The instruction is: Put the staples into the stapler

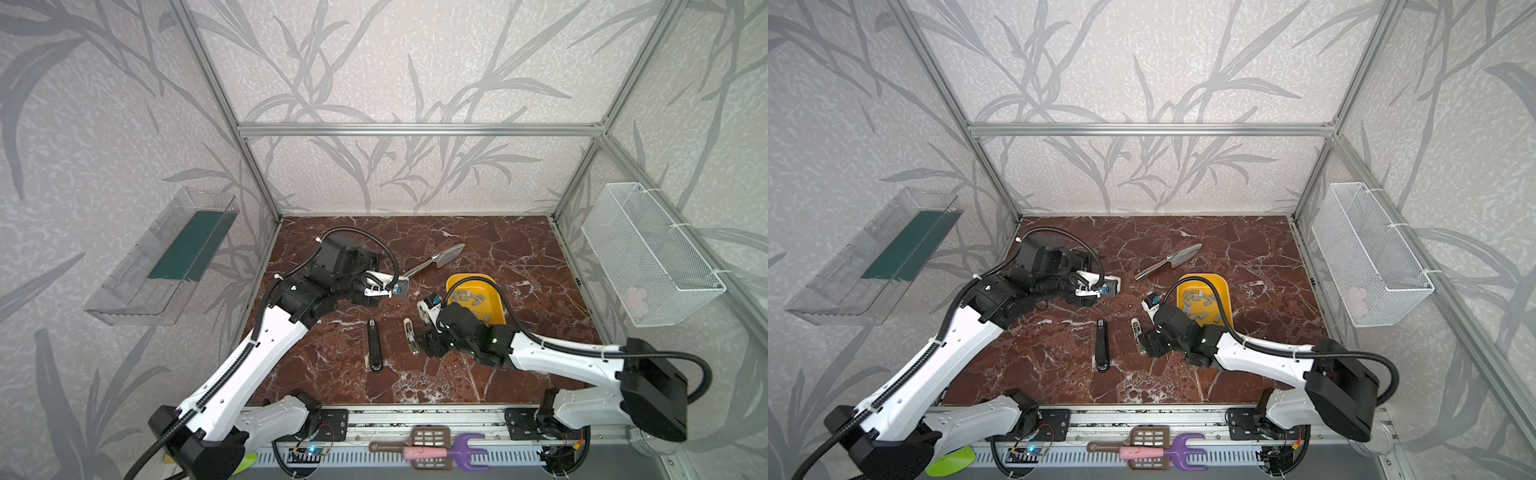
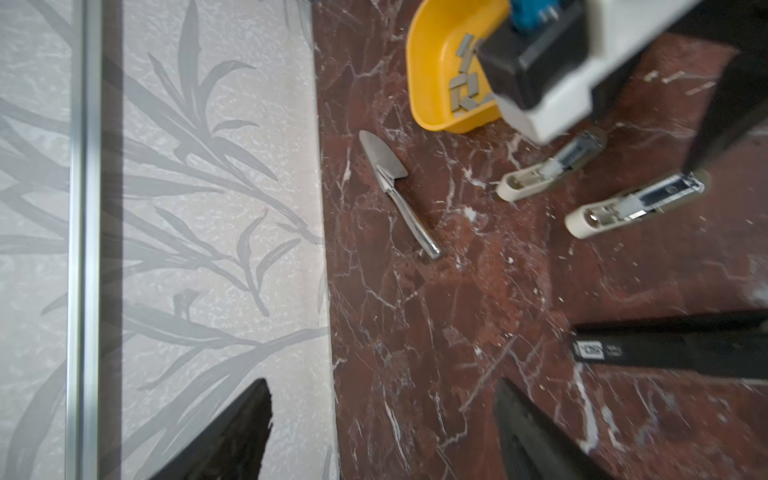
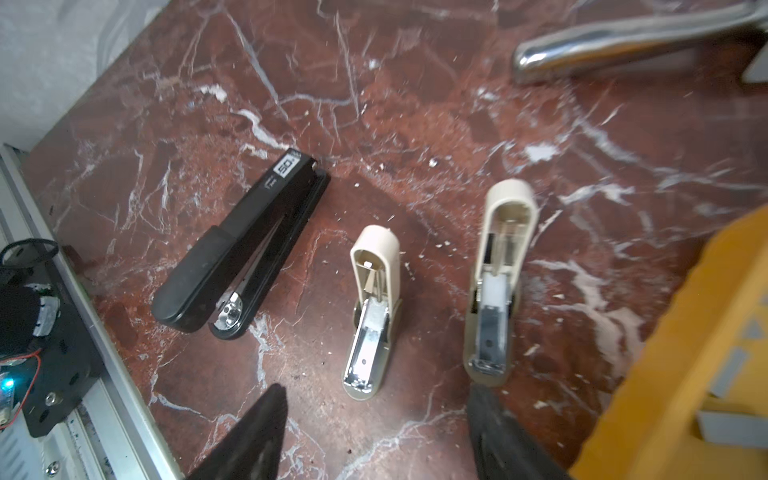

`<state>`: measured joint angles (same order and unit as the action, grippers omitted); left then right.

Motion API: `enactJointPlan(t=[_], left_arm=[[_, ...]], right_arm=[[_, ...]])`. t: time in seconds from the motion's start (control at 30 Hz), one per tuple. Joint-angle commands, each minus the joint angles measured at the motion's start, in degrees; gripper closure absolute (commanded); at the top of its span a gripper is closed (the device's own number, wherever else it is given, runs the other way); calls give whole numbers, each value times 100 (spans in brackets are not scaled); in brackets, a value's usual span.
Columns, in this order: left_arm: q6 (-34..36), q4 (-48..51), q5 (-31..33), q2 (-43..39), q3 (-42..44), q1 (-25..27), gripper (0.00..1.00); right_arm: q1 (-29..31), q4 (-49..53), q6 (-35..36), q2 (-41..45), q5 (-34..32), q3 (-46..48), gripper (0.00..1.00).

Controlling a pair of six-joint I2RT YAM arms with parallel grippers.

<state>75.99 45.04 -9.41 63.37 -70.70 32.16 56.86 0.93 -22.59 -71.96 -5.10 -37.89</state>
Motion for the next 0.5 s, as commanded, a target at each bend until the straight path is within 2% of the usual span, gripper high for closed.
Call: enactJointPlan(t=[0.0, 0.1, 0.23, 0.3, 0.47], left_arm=[[1047, 1545, 971, 122, 639, 331, 18], [1426, 1445, 1796, 124, 1332, 747, 24], [1316, 1212, 1569, -25, 1623, 1195, 25], [1366, 989, 1534, -118, 1871, 1392, 26], [1962, 473, 2083, -151, 2779, 1908, 34]], right_arm=[[-37, -277, 207, 844, -637, 351, 25], [-40, -428, 400, 1633, -978, 704, 22], [-67, -532, 607, 2297, -1170, 962, 21], [-65, -532, 665, 2395, -1241, 985, 21], [-63, -635, 694, 2167, -1093, 955, 20]])
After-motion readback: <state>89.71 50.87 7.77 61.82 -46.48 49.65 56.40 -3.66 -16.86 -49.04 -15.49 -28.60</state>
